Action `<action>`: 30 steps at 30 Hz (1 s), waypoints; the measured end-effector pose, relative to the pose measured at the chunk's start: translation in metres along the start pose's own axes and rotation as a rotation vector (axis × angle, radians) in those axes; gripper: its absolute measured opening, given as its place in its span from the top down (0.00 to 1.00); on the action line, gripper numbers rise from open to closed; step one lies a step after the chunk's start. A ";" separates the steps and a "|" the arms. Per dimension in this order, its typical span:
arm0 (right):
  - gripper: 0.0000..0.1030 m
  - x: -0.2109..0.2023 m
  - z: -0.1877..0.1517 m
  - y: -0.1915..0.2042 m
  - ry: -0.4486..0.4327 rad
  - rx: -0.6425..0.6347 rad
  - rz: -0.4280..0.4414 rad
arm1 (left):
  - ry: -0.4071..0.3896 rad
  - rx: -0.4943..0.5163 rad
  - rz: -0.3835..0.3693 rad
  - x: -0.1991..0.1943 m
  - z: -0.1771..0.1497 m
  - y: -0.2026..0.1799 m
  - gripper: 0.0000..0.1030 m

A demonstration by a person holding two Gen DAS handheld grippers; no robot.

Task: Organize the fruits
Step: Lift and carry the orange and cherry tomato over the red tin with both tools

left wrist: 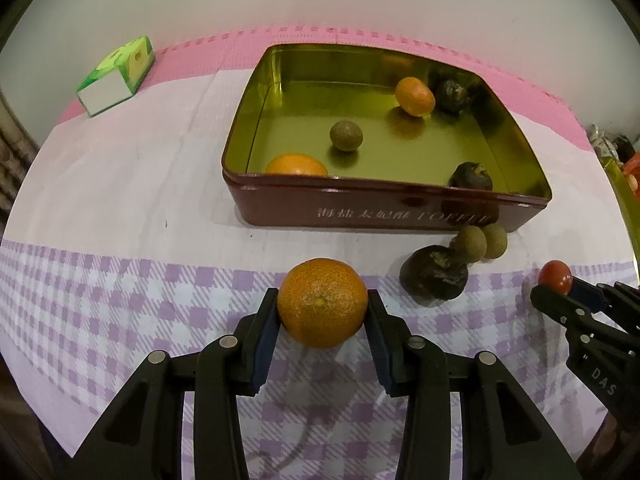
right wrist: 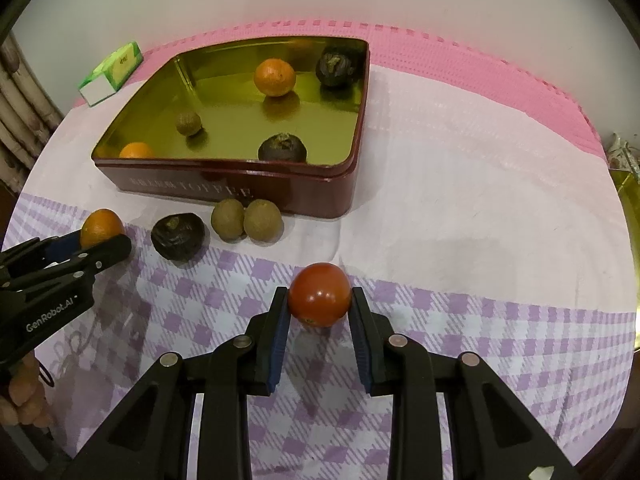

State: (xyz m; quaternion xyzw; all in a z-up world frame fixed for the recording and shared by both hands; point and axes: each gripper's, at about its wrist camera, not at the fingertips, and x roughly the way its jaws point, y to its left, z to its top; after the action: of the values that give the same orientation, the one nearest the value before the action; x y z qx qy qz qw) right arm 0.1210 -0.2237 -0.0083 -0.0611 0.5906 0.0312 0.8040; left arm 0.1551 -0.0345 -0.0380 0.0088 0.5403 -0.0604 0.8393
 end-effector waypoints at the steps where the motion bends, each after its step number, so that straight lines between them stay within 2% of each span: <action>1: 0.74 -0.002 0.000 -0.001 -0.003 0.001 0.002 | -0.004 0.002 -0.001 -0.002 0.000 0.000 0.59; 18: 0.74 -0.033 0.026 0.006 -0.078 -0.033 0.017 | -0.076 0.004 -0.039 -0.032 0.022 0.004 0.59; 30: 0.74 -0.029 0.058 0.014 -0.106 -0.057 0.029 | -0.097 -0.009 -0.053 -0.032 0.055 0.007 0.59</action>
State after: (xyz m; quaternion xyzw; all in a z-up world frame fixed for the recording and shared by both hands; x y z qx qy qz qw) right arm 0.1659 -0.2017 0.0357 -0.0737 0.5468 0.0631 0.8316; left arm 0.1926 -0.0288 0.0131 -0.0124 0.4994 -0.0805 0.8625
